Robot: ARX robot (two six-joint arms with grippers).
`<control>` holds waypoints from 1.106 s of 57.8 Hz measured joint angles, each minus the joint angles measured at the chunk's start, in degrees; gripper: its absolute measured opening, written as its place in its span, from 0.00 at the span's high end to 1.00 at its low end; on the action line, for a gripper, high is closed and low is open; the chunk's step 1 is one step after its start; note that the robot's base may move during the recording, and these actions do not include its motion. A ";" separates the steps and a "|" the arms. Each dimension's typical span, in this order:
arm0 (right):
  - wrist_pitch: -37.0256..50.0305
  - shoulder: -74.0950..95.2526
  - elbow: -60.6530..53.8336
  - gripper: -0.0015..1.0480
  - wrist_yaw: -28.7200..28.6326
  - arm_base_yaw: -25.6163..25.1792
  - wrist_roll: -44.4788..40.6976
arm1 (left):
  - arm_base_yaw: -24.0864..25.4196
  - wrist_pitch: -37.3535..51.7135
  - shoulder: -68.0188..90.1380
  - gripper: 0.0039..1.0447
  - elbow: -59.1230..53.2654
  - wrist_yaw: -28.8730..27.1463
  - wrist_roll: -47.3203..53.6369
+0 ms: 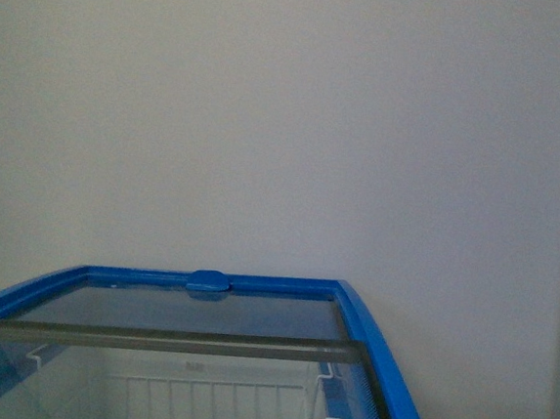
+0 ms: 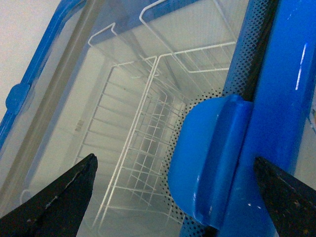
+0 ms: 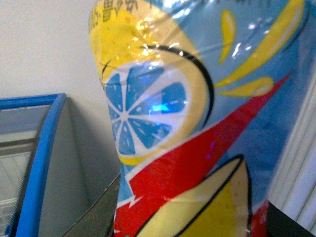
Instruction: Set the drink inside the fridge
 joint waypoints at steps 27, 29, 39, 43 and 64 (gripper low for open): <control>0.00 0.00 0.00 0.60 0.11 0.00 0.00 | -5.03 0.63 19.69 0.08 24.85 -2.78 -0.44; 0.00 0.00 0.00 0.60 0.09 0.00 0.00 | -5.35 0.63 21.42 0.08 27.61 -3.89 -0.42; 0.00 0.00 0.00 0.60 0.09 0.00 0.00 | -6.75 0.90 29.44 0.08 40.04 -8.09 0.15; 0.00 0.00 0.00 0.60 0.09 0.00 0.00 | -7.28 2.19 32.79 0.08 44.74 -9.90 0.22; 0.00 0.00 0.00 0.60 0.07 0.00 0.00 | -8.63 5.68 29.11 0.08 39.78 -20.17 -15.91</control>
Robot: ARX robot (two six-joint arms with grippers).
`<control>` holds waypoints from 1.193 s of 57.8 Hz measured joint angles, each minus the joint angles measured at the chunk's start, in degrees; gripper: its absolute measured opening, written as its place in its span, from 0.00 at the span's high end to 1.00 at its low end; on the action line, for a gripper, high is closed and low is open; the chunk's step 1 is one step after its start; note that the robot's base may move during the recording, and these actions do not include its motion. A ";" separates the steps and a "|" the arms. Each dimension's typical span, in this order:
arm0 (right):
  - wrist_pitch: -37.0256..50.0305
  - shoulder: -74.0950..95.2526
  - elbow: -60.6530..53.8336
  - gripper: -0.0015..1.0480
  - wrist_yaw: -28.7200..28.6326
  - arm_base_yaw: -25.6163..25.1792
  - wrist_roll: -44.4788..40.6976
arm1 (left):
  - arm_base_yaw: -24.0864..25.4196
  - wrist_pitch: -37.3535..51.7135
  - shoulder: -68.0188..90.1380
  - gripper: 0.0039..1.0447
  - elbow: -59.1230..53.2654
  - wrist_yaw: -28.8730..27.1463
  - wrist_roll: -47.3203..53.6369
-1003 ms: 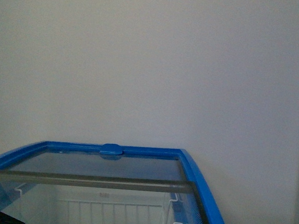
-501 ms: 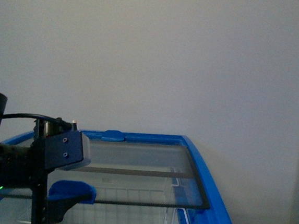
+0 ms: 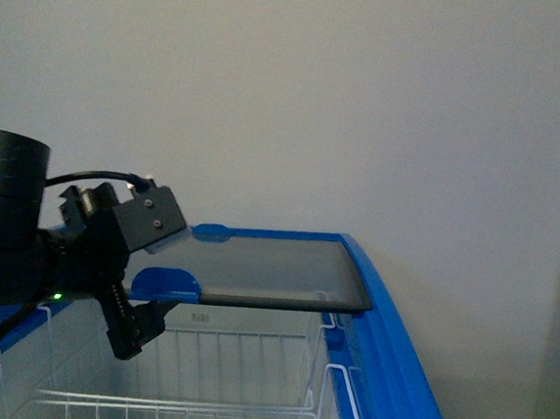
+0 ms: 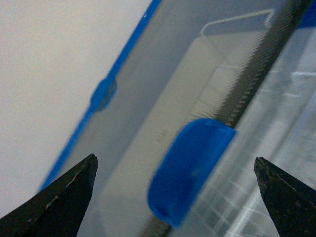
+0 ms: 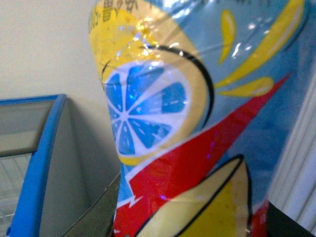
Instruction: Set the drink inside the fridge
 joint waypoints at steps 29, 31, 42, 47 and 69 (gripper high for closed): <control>0.00 0.00 0.00 0.60 -0.13 0.00 0.00 | 7.26 -9.25 -76.32 0.32 -57.86 -18.73 -52.19; -0.92 0.31 0.24 0.60 -0.70 -0.17 0.11 | 7.26 -9.27 -78.53 0.36 -59.08 -19.34 -52.43; -28.74 5.60 10.73 0.61 -22.64 -6.88 -8.11 | 7.26 -9.99 -84.54 0.65 -63.25 -19.80 -53.37; -26.01 11.39 12.02 0.61 -27.91 -9.73 -14.49 | 7.26 -10.56 -86.16 0.77 -64.00 -19.89 -53.44; -19.74 54.69 38.82 0.61 -33.42 3.67 -43.63 | 7.26 -15.54 -94.16 0.98 -66.99 -19.96 -53.68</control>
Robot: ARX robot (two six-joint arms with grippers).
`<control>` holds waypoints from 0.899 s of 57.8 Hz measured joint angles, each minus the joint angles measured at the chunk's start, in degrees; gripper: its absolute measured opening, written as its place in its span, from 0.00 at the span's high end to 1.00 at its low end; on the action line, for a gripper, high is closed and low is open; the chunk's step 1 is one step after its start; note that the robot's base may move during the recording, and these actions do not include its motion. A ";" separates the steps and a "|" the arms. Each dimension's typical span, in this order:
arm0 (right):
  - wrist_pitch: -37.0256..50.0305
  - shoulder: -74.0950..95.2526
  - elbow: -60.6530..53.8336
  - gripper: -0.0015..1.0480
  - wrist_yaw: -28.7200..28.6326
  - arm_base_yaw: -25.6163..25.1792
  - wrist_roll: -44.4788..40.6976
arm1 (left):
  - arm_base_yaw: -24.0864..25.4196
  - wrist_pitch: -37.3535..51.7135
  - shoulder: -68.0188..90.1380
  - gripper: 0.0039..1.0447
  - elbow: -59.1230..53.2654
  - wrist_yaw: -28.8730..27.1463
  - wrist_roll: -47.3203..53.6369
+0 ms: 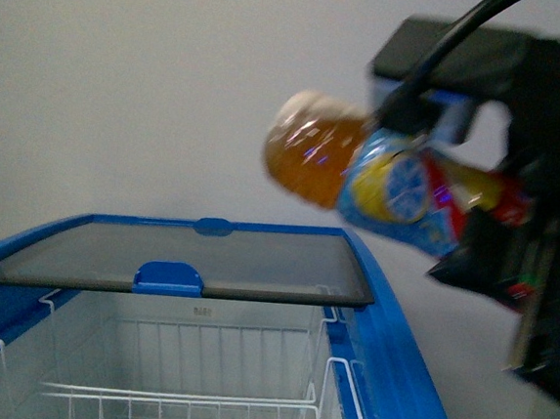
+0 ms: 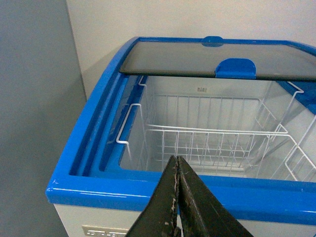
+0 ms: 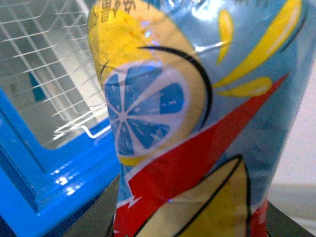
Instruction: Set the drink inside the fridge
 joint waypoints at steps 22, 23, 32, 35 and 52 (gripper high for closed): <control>5.49 26.18 13.07 0.61 0.15 6.36 -5.79 | 0.00 -4.02 -6.69 0.98 -1.79 0.00 -0.11; 5.62 27.19 13.29 0.61 0.17 6.36 -5.88 | 0.00 -4.28 -6.95 0.98 -1.79 0.00 -0.11; 7.26 32.15 14.16 0.61 -0.48 6.29 -6.14 | 0.00 -9.99 -11.26 0.98 -1.77 0.13 -0.09; 8.00 34.10 14.64 0.61 -1.09 6.29 -6.19 | 0.00 -14.05 -15.08 0.98 -1.77 0.04 -0.11; 11.39 44.04 19.96 0.61 0.02 5.03 -7.52 | 0.00 -15.08 -17.44 0.98 -1.77 -0.02 -0.13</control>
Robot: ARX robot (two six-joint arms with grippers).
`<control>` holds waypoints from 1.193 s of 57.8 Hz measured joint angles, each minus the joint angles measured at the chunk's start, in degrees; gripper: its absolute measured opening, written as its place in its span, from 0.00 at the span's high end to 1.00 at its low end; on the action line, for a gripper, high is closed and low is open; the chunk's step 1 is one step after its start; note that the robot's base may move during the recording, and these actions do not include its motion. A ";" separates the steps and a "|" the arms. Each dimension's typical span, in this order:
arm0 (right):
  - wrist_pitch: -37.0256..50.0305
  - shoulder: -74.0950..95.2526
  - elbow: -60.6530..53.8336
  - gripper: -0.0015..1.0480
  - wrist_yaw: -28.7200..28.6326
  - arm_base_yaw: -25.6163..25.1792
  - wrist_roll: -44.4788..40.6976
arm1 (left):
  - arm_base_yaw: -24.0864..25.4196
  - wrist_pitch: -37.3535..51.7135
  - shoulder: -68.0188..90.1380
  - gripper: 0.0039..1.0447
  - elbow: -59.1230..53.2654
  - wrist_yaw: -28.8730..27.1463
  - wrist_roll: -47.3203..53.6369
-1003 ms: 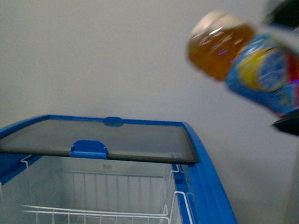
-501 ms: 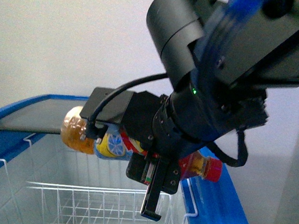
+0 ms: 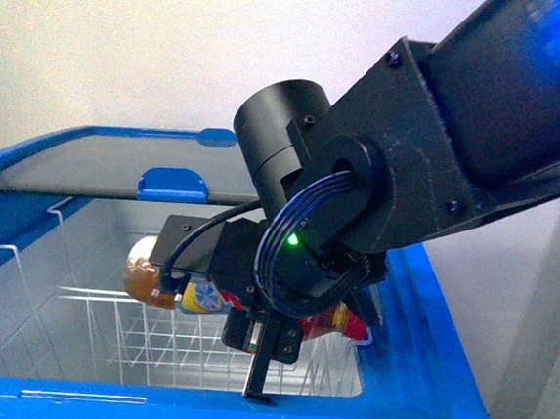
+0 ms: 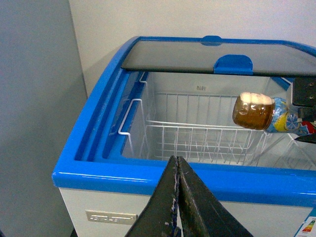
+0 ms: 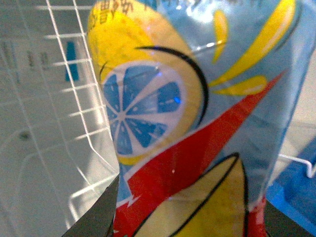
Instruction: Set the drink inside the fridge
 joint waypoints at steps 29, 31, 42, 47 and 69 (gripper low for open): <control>7.50 13.94 9.55 0.61 3.10 0.74 -0.02 | 0.00 0.00 -0.02 0.98 0.00 0.02 0.02; 7.37 14.27 9.70 0.61 3.02 1.05 -0.04 | 0.00 0.00 -0.02 0.98 0.00 0.02 0.00; 7.41 15.04 9.70 0.58 2.97 2.36 -0.13 | 0.00 0.00 -0.02 0.98 0.00 0.02 0.00; 7.41 15.04 9.70 0.46 2.56 2.49 -0.04 | 0.00 0.00 -0.02 0.98 0.00 0.02 0.00; 8.85 2.23 5.97 0.07 -0.02 2.67 5.22 | 0.00 0.00 -0.02 0.98 0.00 0.02 0.02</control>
